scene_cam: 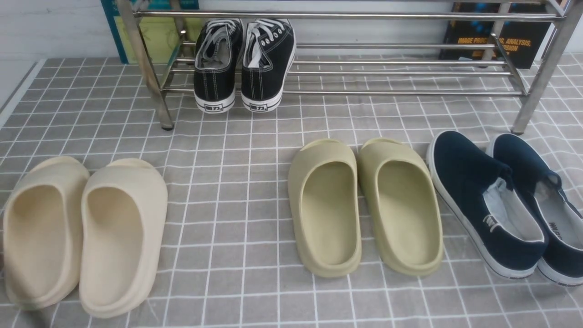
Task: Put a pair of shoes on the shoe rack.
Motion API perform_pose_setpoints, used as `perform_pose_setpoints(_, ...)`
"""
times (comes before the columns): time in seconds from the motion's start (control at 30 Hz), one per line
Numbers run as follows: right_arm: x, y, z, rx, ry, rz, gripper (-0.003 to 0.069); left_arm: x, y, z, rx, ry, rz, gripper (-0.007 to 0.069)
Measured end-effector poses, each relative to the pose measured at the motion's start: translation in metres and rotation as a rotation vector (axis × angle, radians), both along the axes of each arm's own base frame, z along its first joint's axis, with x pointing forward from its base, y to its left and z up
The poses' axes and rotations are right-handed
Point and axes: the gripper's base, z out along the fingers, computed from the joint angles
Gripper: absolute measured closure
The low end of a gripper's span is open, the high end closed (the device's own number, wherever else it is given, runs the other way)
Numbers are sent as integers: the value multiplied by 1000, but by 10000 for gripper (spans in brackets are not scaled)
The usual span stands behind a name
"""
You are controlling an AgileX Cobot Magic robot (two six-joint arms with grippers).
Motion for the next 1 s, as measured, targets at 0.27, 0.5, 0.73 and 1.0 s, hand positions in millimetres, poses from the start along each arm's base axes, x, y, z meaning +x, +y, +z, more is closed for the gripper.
perform_pose_setpoints(0.27, 0, 0, 0, 0, 0, 0, 413, -86, 28, -3, 5, 20, 20, 638)
perform_pose_setpoints(0.5, 0, 0, 0, 0, 0, 0, 413, -155, 51, -52, -4, 42, 48, 638)
perform_pose_setpoints(0.73, 0, 0, 0, 0, 0, 0, 413, -214, 71, -85, -64, -49, 85, 638)
perform_pose_setpoints(1.0, 0, 0, 0, 0, 0, 0, 413, -244, 80, -104, -69, -23, 94, 637)
